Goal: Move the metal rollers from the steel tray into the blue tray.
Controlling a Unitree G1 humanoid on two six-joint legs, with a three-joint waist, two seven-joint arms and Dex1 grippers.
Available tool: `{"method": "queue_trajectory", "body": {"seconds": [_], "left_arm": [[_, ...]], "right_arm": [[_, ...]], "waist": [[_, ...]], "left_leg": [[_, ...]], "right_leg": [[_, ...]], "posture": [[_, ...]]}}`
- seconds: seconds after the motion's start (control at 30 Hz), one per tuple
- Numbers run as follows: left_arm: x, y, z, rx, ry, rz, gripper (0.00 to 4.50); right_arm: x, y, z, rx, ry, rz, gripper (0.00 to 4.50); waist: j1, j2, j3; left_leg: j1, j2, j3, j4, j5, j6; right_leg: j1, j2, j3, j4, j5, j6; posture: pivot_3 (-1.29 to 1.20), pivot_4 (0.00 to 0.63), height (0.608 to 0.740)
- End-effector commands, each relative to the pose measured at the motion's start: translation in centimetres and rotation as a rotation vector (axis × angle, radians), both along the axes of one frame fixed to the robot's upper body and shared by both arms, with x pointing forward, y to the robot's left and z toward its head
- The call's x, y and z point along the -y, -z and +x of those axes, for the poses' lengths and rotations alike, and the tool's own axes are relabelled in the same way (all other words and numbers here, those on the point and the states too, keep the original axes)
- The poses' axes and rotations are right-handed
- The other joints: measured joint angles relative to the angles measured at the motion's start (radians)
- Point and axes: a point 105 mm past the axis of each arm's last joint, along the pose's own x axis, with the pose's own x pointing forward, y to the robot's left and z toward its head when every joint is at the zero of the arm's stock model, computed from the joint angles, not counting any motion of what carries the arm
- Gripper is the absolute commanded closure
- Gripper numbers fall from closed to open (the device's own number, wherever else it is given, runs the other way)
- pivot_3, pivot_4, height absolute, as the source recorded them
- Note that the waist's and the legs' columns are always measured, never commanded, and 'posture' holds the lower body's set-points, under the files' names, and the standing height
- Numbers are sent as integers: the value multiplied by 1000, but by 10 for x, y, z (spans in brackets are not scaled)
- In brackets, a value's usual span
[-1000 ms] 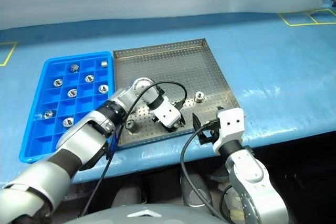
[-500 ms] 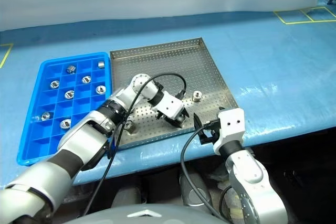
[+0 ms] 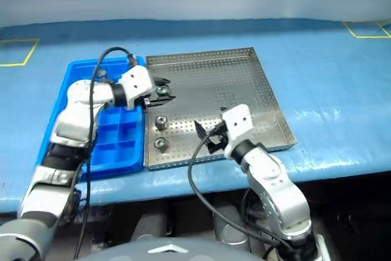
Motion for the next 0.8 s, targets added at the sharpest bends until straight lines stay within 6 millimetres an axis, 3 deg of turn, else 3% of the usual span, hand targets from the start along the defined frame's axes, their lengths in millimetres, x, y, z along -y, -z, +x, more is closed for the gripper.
{"method": "queue_trajectory", "body": {"seconds": [0.03, 0.2, 0.47, 0.6, 0.8], "left_arm": [[-35, -28, -14, 85, -233, -84, 2605], [-83, -28, -44, 103, -536, -146, 2605], [-136, -2, -97, 105, -901, -150, 2605], [-144, 12, -114, 97, -1004, -165, 2605], [-141, 24, -116, 117, -1056, -176, 2605]], "right_arm": [[-39, -13, -4, 58, -204, 28, 0], [-83, -17, -9, 79, -420, 43, 0], [-130, -14, -29, 87, -663, 58, 0], [-144, -14, -39, 84, -748, 88, 0], [-149, -9, -47, 78, -806, 93, 0]], "waist": [[26, 0, 0], [99, -1, 0], [178, -4, 0], [207, -5, -1], [248, -5, -1]], "left_leg": [[0, 0, 0, 0, 0, 0], [-1, 0, -3, 1, 0, 0], [0, 0, -3, 1, 1, -1], [1, 0, -3, 1, 1, -2], [2, 1, -3, 1, 2, -3]], "right_leg": [[0, 0, 0, 0, 0, 0], [1, -1, -5, -1, -1, -1], [2, -1, -6, -2, -4, -7], [3, -2, -7, -1, -5, -9], [2, -2, -7, -2, -5, -9]], "posture": [[176, 150, 740], [276, 150, 740], [413, 150, 740], [445, 150, 740], [455, 150, 740]]}}
